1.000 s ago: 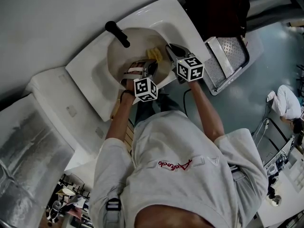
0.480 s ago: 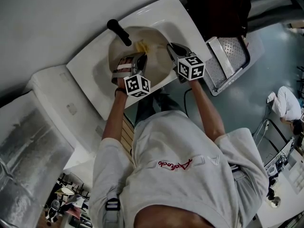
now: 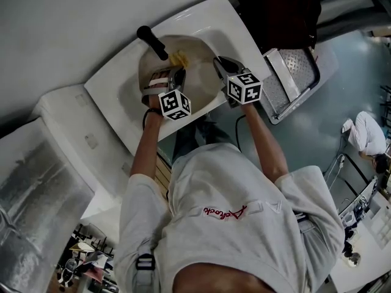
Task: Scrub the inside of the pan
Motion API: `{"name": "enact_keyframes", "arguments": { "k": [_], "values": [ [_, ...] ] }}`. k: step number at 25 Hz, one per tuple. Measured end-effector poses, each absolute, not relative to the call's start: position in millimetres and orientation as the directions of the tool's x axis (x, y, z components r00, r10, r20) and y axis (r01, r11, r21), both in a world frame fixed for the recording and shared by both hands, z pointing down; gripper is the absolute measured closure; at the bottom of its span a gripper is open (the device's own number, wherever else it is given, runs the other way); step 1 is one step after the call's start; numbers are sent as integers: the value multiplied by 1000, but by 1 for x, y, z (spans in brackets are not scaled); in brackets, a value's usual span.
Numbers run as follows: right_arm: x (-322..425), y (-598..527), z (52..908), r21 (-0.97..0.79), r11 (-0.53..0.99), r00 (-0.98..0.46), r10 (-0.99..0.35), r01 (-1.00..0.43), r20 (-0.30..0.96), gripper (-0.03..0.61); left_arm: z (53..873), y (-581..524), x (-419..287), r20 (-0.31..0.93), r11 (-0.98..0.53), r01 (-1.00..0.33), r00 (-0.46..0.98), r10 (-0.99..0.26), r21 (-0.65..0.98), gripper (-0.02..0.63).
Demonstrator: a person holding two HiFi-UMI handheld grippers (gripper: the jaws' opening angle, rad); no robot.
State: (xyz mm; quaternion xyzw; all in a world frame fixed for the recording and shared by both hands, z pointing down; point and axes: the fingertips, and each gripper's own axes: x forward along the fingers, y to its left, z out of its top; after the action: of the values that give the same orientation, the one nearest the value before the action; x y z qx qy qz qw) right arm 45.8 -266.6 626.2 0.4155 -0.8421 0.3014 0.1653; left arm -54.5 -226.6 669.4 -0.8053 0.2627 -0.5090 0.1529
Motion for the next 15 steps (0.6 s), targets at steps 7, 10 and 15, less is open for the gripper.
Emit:
{"name": "enact_keyframes", "arguments": {
  "k": [7,10,15],
  "values": [
    [46,-267,626,-375,472,-602,-599,-798,527,538,672,-185,-16,768,-881,-183,434,-471,-437,563],
    [46,-267,626,-374,472,-601,-600,-798,528,538,674,-168,-4,779,-900,-151,456,-430,-409,563],
    [46,-267,627,-375,469,-600,-603,-800,526,538,674,-150,6,782,-916,-142,483,-394,-374,563]
  ]
}}
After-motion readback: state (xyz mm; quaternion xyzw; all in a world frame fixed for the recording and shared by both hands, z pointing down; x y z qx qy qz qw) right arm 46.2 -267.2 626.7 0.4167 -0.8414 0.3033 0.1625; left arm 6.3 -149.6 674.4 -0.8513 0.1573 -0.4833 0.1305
